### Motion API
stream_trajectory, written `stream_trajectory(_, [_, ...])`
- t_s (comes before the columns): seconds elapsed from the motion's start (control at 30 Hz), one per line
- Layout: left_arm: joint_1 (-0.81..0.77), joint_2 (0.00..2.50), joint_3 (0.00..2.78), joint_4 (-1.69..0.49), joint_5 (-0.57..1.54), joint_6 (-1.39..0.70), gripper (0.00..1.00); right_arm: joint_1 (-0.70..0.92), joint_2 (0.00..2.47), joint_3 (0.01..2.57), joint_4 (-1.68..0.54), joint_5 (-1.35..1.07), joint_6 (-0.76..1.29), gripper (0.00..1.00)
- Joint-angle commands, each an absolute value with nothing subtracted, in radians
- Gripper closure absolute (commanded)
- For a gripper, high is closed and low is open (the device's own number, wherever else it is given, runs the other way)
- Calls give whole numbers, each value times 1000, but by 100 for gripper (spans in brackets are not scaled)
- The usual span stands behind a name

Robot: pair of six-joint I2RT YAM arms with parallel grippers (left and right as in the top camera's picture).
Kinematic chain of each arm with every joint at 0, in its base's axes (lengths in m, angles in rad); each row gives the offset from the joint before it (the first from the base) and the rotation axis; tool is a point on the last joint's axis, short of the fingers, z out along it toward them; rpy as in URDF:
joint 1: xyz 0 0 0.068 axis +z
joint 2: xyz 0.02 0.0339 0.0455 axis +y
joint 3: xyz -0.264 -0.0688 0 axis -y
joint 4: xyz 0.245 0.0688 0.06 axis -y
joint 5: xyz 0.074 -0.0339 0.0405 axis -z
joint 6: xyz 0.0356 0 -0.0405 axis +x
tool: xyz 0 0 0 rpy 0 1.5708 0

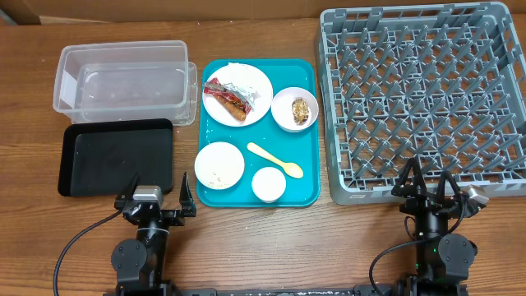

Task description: Sort waste into correct bins and load items into the dishwasher

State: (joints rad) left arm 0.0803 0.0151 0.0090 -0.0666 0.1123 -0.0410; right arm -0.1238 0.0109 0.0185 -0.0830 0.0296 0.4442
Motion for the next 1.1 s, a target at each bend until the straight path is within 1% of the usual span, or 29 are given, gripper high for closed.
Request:
stream_trajectory(0.0, [86,6,5,-67,112,-22,0,-122,3,8,-80,24,444,0])
stream_trajectory(0.9, [86,6,5,-67,108,-23,0,-122,3,8,-82,-2,445,0])
stream_trajectory(1.07, [86,6,5,-1,158,-35,0,-122,3,8,-71,-2,439,0])
